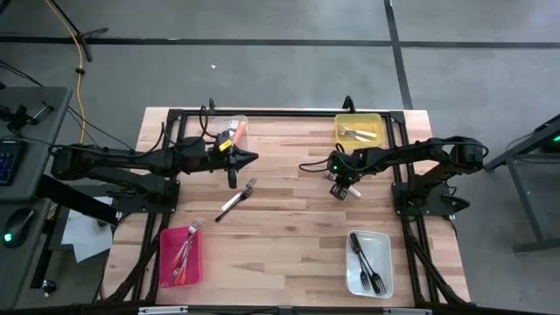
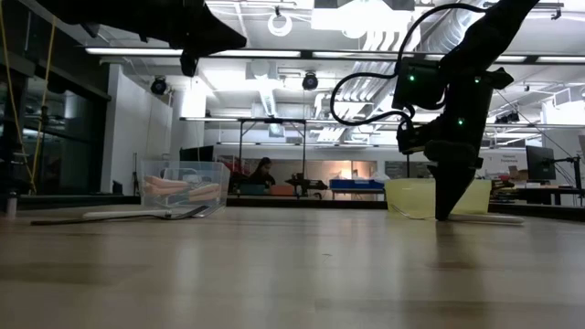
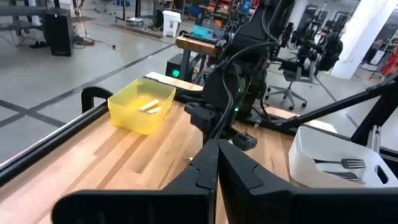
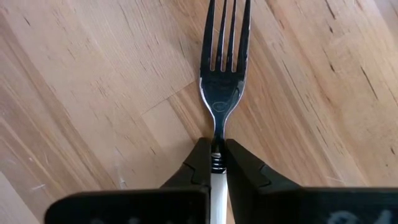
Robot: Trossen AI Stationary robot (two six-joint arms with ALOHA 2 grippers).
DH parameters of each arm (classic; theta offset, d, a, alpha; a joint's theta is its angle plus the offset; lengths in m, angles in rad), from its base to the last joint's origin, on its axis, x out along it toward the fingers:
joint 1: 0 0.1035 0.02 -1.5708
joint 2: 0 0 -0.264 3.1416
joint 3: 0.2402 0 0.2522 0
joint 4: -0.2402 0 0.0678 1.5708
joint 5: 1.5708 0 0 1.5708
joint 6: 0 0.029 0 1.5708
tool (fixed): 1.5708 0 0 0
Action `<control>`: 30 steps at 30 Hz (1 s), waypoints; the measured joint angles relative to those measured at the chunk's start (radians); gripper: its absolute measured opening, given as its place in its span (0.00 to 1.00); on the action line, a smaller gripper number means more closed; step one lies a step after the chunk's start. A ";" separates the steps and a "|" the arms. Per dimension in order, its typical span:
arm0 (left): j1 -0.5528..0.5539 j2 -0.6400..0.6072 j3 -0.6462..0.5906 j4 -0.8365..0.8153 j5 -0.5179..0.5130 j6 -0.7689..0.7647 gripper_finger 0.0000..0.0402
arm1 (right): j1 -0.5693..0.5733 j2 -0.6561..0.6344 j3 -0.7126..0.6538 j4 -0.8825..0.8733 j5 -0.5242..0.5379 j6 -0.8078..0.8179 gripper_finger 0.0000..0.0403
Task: Sort silverware by color (type)
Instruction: Put the white fork into the yellow bin
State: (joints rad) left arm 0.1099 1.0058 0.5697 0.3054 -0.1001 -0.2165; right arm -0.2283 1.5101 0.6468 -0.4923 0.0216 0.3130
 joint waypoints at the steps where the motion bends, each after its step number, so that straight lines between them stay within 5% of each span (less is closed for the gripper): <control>1: 0.000 0.000 0.000 0.000 0.000 -0.007 0.01 | 0.000 0.000 0.000 0.000 0.000 0.000 0.02; 10: 0.000 0.000 0.000 -0.003 -0.014 -0.015 0.00 | 0.000 -0.026 0.025 -0.031 0.000 -0.023 0.02; 18: 0.001 0.000 0.000 0.007 -0.023 -0.015 0.00 | 0.000 -0.229 0.159 -0.095 0.024 -0.016 0.02; 30: 0.000 0.000 0.012 0.198 0.096 -0.036 0.00 | 0.000 -0.417 0.233 0.411 -0.019 0.048 0.02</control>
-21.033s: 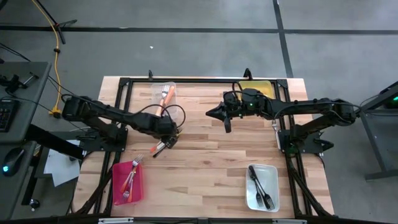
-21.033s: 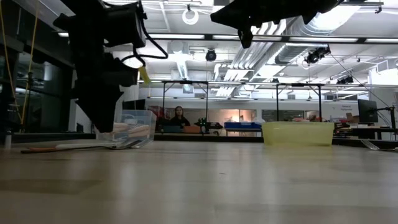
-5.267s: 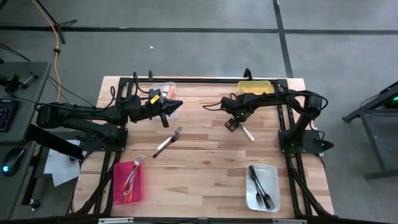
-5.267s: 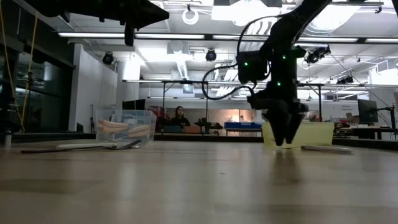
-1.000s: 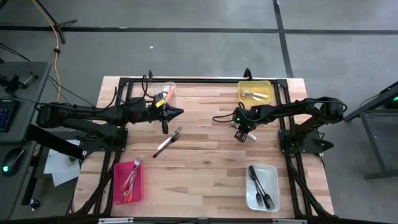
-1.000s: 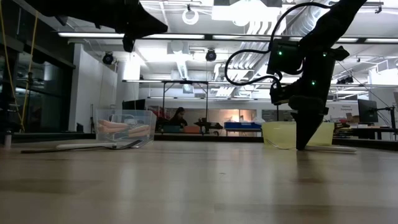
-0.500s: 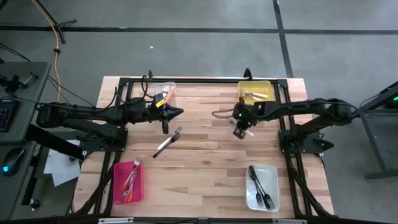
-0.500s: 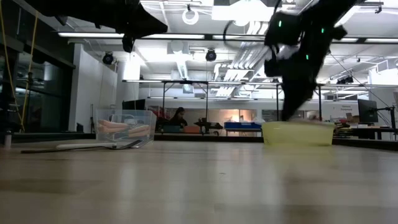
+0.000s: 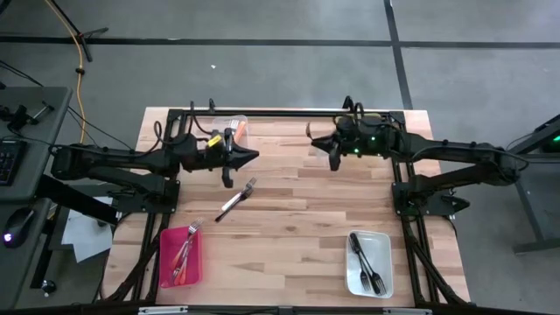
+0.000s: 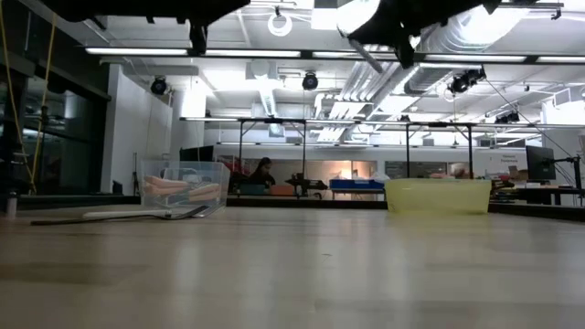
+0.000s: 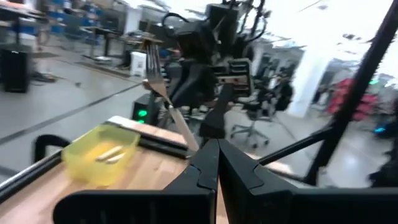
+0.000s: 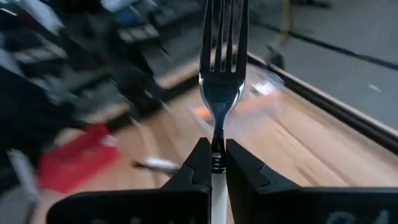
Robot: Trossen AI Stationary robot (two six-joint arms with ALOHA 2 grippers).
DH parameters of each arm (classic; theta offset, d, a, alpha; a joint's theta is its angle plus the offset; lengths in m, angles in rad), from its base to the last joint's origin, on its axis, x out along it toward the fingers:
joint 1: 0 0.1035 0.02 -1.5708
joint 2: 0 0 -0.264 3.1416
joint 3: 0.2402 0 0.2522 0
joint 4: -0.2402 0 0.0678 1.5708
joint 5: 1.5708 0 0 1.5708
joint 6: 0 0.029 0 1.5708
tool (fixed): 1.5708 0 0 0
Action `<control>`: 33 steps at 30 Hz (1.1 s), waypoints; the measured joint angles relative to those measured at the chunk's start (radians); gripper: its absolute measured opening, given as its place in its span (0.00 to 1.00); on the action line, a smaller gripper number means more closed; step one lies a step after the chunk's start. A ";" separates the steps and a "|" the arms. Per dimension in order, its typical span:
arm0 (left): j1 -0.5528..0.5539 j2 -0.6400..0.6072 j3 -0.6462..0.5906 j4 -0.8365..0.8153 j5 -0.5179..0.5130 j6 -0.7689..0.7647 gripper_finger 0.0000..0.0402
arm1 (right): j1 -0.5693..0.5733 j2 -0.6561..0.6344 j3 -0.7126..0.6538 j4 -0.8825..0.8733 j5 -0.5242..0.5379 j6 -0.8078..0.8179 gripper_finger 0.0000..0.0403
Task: Sort silverware by color (type)
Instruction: Put the white fork into the yellow bin
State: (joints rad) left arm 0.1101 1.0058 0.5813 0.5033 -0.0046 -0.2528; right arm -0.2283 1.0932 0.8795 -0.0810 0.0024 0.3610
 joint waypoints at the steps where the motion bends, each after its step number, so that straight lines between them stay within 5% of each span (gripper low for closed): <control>1: 0.000 0.000 0.006 0.003 0.015 -0.012 0.00 | 0.002 0.002 0.000 0.046 -0.024 -0.003 0.02; 8: 0.000 0.000 0.042 0.005 0.045 -0.014 0.00 | 0.062 0.014 0.000 0.241 -0.097 -0.111 0.01; 23: 0.000 0.000 0.043 0.010 0.042 -0.007 0.00 | 0.072 0.016 0.000 0.226 -0.055 -0.103 0.01; 27: 0.000 0.000 0.043 0.010 0.041 -0.007 0.00 | 0.039 0.015 0.002 0.147 0.041 -0.109 0.01; 33: 0.001 0.000 0.043 0.010 0.041 -0.007 0.00 | -0.094 0.034 0.184 -0.267 0.146 -0.249 0.01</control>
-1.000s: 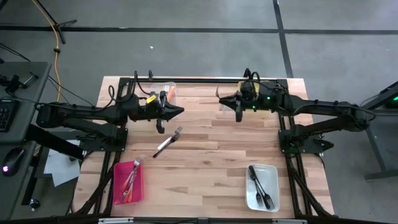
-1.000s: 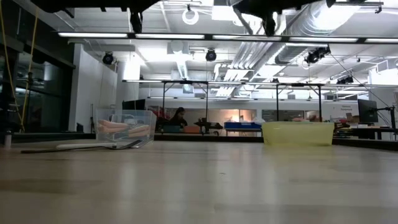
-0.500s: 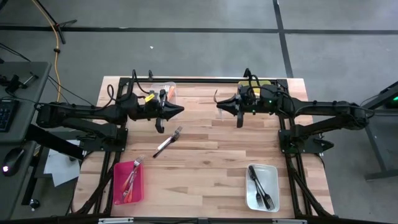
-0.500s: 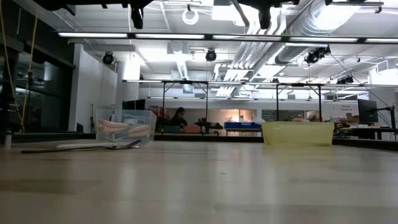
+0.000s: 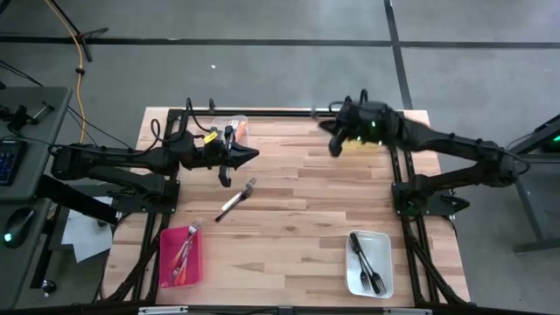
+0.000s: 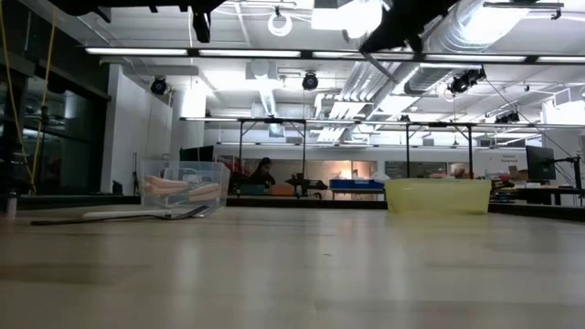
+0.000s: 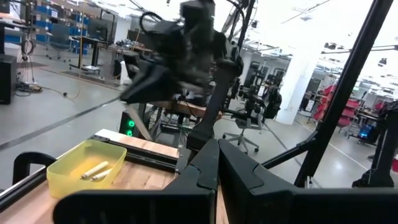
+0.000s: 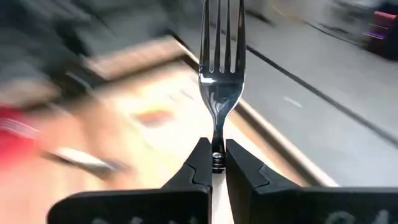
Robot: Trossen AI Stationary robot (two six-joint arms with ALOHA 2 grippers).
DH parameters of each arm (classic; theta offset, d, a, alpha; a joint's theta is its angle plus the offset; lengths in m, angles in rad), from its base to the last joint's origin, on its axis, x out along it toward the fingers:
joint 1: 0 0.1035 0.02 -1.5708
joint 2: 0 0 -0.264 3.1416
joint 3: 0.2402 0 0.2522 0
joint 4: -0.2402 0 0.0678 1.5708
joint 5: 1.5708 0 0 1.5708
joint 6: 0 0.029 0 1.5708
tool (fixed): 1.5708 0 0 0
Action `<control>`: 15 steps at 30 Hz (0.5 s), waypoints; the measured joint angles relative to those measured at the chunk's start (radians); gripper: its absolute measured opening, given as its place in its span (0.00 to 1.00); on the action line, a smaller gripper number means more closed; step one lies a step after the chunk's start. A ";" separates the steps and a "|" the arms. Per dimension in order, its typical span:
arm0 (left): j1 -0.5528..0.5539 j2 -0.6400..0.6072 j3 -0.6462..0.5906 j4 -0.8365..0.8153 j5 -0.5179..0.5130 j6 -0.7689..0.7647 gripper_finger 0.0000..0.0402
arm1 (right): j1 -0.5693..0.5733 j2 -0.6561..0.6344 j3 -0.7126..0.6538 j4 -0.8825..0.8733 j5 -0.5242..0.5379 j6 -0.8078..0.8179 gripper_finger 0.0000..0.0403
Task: Sort silverware by color (type)
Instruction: Put the white fork into the yellow bin
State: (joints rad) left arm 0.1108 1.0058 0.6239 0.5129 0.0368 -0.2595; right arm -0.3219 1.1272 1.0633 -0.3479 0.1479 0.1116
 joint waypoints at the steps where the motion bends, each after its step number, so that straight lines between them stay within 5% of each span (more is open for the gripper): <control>1: 0.000 0.000 0.000 0.000 0.000 0.000 0.00 | -0.026 0.012 0.037 -0.079 0.035 -0.041 0.01; 6: 0.000 0.000 0.000 -0.009 -0.021 0.000 0.00 | -0.165 0.070 0.134 -0.308 0.142 -0.176 0.02; 15: 0.000 0.000 0.000 -0.023 -0.024 0.000 0.00 | -0.363 0.182 0.133 -0.457 0.079 -0.207 0.01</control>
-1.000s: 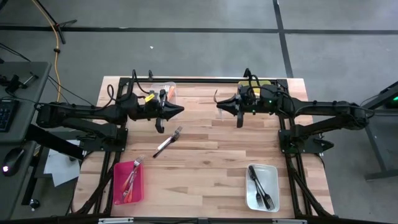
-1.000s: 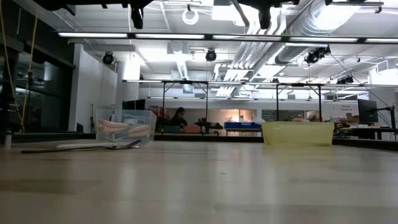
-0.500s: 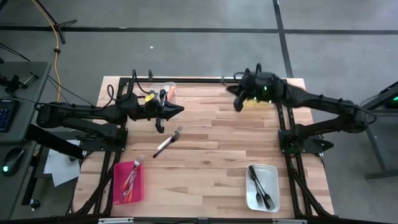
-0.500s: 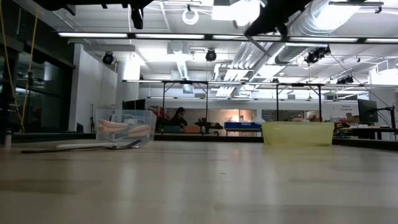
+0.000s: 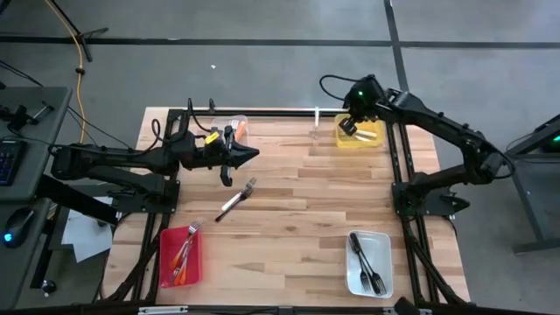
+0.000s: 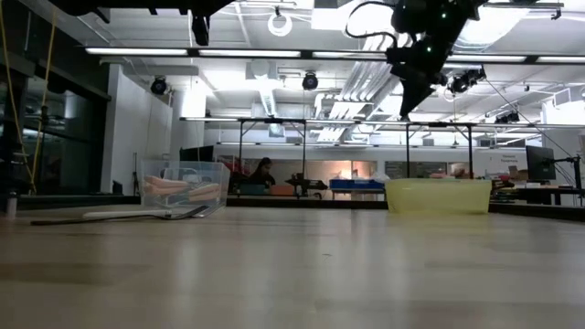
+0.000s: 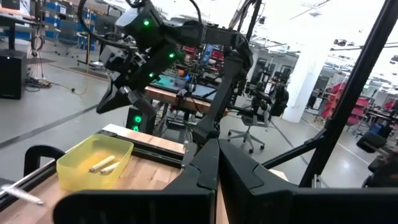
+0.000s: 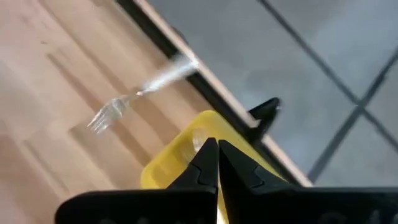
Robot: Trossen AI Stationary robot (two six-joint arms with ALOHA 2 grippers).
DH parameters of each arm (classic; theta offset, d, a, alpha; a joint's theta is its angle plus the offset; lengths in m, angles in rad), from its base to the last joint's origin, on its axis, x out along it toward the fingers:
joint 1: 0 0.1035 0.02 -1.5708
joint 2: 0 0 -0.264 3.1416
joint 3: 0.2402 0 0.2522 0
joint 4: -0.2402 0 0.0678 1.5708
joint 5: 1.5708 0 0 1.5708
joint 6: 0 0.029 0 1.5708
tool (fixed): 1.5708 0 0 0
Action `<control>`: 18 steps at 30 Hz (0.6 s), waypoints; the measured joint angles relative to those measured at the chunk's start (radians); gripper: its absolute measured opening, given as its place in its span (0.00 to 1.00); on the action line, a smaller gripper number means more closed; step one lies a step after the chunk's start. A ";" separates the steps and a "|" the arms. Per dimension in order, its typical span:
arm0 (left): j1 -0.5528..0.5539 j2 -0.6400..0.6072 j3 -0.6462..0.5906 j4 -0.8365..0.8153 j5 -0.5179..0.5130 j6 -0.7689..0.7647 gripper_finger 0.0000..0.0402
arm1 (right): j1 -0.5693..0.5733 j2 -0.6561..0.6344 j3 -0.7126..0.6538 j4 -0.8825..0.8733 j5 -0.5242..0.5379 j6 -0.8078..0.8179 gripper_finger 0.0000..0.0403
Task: Sort silverware by color (type)
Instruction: Put the white fork into the yellow bin
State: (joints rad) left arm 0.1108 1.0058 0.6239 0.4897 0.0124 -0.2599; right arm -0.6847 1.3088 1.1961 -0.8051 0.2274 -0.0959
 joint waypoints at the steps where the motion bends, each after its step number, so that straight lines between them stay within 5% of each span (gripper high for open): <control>1: 0.000 0.000 0.000 0.000 0.000 0.000 0.00 | -0.004 0.006 0.000 0.000 -0.022 0.001 0.01; 18: 0.000 0.000 0.000 0.000 -0.002 0.001 0.00 | -0.004 0.020 0.000 0.010 -0.109 0.131 0.00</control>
State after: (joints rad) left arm 0.1108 1.0058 0.6239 0.4900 0.0101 -0.2588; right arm -0.6888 1.3285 1.1961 -0.7956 0.1181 0.0356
